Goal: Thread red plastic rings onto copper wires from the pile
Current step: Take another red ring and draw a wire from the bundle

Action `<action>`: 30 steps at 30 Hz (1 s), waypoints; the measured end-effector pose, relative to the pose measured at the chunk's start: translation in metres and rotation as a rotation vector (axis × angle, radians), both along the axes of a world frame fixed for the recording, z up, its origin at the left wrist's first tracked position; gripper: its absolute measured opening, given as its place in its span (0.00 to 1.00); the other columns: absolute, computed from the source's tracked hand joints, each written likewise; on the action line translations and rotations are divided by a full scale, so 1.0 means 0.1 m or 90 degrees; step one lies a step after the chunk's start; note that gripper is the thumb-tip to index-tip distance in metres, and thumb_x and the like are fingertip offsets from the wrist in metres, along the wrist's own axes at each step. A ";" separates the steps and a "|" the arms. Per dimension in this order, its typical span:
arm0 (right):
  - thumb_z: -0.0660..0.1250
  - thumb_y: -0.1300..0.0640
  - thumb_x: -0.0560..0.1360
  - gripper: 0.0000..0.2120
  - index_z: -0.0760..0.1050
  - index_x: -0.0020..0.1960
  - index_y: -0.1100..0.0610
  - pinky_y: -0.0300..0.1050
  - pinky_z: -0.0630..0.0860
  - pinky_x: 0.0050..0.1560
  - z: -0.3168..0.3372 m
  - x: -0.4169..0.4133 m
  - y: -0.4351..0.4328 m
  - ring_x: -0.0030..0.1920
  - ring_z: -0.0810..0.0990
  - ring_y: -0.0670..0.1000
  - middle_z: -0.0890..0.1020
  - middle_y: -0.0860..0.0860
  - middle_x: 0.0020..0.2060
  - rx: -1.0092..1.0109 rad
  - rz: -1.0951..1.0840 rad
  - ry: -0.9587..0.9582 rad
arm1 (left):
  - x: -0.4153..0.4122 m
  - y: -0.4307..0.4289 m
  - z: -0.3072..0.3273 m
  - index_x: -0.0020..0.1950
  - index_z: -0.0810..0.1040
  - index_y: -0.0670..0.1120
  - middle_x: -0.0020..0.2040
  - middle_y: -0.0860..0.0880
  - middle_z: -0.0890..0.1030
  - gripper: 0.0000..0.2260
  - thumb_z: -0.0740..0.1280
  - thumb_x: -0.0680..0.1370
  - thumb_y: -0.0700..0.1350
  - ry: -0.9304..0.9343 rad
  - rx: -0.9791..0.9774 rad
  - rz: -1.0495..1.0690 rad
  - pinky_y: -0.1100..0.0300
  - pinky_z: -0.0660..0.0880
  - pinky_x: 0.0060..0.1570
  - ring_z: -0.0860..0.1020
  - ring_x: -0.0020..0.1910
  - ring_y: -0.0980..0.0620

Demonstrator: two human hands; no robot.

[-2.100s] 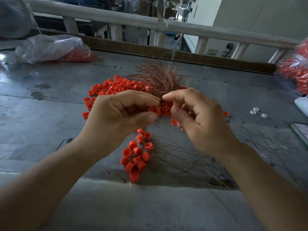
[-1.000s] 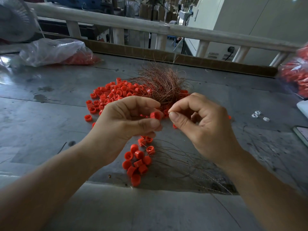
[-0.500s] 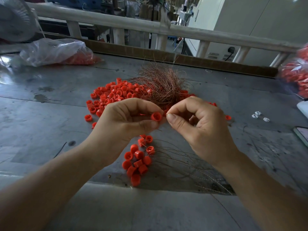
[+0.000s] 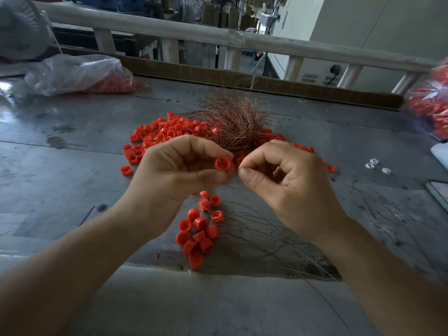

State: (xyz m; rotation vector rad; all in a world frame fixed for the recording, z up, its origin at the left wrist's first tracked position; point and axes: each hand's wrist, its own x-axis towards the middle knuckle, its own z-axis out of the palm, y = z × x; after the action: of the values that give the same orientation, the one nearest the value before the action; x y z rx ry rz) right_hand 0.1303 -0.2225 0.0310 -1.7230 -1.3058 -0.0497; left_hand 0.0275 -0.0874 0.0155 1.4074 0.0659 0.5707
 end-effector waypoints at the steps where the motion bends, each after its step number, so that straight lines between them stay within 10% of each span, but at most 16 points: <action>1: 0.66 0.59 0.69 0.03 0.76 0.36 0.54 0.28 0.66 0.35 0.00 0.00 0.00 0.34 0.73 0.41 0.74 0.43 0.31 -0.003 -0.001 -0.001 | 0.00 0.00 0.00 0.37 0.83 0.46 0.40 0.47 0.84 0.13 0.75 0.55 0.37 -0.002 -0.007 0.002 0.61 0.80 0.42 0.83 0.39 0.52; 30: 0.66 0.59 0.69 0.06 0.74 0.35 0.50 0.28 0.66 0.35 0.04 0.03 -0.03 0.34 0.73 0.42 0.76 0.46 0.31 -0.003 -0.024 -0.003 | 0.00 0.03 0.01 0.42 0.85 0.45 0.41 0.46 0.85 0.11 0.69 0.61 0.38 -0.013 -0.099 -0.091 0.65 0.78 0.39 0.83 0.42 0.51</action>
State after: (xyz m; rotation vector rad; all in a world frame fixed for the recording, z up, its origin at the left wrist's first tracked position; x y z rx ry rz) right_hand 0.1337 -0.2250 0.0353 -1.7522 -1.2774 -0.0730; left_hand 0.0270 -0.0845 0.0160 1.2432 -0.0072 0.4512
